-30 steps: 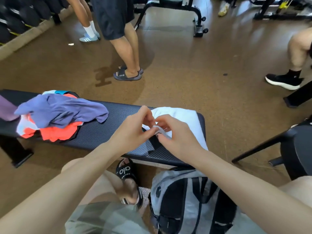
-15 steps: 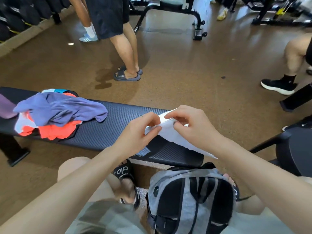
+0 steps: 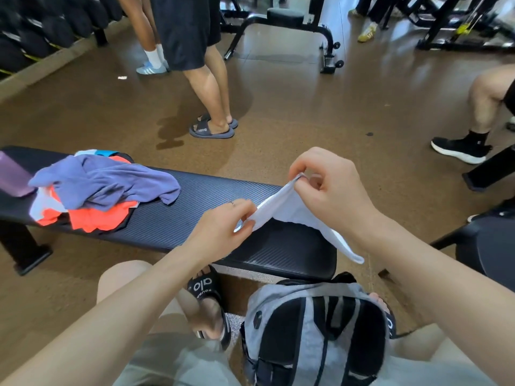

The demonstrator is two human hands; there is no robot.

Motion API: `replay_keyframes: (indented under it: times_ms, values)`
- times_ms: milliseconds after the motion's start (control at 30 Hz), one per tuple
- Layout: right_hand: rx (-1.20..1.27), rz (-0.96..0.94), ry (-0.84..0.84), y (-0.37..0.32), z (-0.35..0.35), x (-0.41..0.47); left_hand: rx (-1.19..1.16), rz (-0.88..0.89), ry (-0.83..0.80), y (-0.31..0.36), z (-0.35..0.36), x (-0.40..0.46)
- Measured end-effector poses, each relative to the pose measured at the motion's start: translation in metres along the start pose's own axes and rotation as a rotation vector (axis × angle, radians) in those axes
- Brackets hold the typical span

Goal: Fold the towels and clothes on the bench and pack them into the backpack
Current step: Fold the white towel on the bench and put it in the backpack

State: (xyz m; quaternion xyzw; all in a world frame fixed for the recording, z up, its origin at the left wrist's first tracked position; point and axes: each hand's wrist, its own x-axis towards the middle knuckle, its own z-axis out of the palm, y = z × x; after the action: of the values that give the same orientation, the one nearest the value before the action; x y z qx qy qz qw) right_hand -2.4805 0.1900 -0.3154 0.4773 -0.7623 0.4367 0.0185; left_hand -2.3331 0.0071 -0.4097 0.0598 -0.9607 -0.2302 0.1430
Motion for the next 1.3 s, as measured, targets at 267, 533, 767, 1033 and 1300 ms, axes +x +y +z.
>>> replay_keyframes:
  times_ms: [267,533,767,1033,1300]
  values:
    - [0.077,0.059,0.095,0.002,-0.021,0.013,0.140,-0.069,0.003,-0.018,0.007,-0.009]
    - [0.274,0.248,0.247,0.012,-0.033,0.026,-0.023,-0.115,0.123,-0.004,-0.019,0.004]
    - [0.065,0.195,0.126,0.033,-0.045,0.026,0.201,0.114,-0.005,-0.012,-0.028,-0.001]
    - [-0.003,0.132,0.144,0.035,-0.043,0.024,0.272,0.210,-0.072,-0.012,-0.034,-0.001]
    - [-0.016,0.123,0.157,0.037,-0.037,0.022,0.266,0.149,-0.057,-0.017,-0.029,-0.003]
